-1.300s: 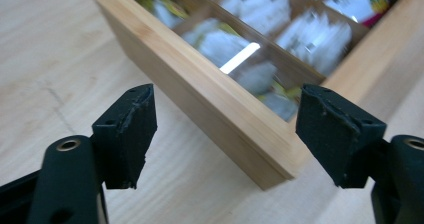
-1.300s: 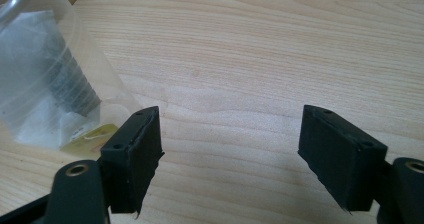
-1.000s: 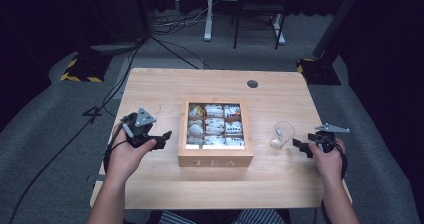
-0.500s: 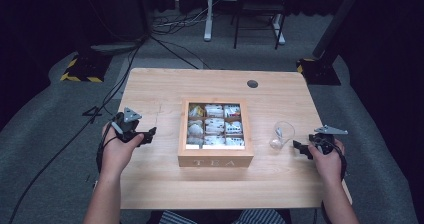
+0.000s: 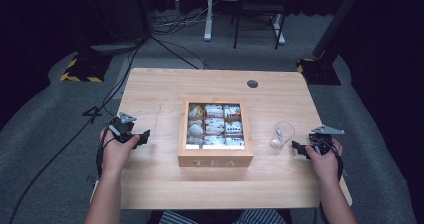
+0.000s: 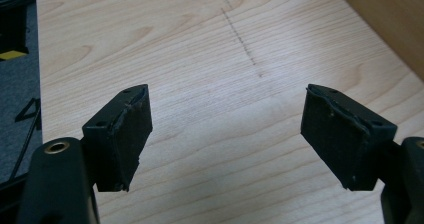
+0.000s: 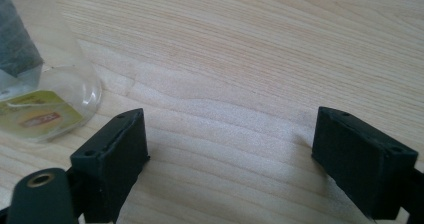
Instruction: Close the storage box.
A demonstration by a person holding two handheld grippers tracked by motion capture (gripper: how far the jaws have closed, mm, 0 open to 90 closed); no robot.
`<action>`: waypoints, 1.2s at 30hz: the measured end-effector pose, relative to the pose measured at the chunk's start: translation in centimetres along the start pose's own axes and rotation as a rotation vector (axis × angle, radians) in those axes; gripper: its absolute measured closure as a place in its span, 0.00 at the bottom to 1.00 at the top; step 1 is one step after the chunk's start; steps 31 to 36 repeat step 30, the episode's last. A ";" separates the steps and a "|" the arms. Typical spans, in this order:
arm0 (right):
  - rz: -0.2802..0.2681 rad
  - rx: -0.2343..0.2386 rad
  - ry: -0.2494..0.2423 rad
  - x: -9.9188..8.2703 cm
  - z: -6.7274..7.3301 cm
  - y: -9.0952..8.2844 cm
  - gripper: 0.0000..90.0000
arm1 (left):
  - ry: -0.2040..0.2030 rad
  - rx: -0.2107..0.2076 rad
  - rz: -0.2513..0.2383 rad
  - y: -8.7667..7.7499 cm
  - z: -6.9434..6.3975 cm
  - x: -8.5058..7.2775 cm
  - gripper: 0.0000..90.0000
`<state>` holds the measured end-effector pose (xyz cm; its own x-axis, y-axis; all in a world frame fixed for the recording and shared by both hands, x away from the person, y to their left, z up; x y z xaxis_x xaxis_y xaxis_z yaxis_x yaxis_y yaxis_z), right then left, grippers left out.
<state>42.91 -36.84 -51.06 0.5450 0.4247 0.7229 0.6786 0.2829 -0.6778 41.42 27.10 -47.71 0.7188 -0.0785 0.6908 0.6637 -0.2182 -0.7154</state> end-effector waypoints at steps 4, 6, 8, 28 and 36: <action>-0.001 0.000 0.005 0.1 0.0 0.1 0.16 | -0.013 0.015 0.007 0.7 0.3 -0.5 0.24; -0.001 0.002 0.004 0.1 0.0 0.1 0.16 | -0.019 0.025 0.005 1.0 0.5 -0.7 0.23; -0.002 0.004 0.002 0.1 0.0 0.2 0.16 | -0.020 0.039 0.007 1.2 0.6 -0.9 0.23; -0.002 0.003 0.001 0.1 -0.1 0.2 0.16 | -0.082 0.024 0.007 2.7 1.4 -1.9 0.18; -0.002 0.003 0.001 0.1 -0.1 0.2 0.16 | -0.083 0.024 0.007 2.7 1.4 -1.9 0.18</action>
Point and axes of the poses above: each handheld gripper's, and its own axes: y roughly forward along the jaws, x roughly out of its top, z roughly to its left, the point moved 1 cm from there along y, roughly forward along the jaws, and after that the axes turned 10 degrees about -y, right-handed, at the moved point
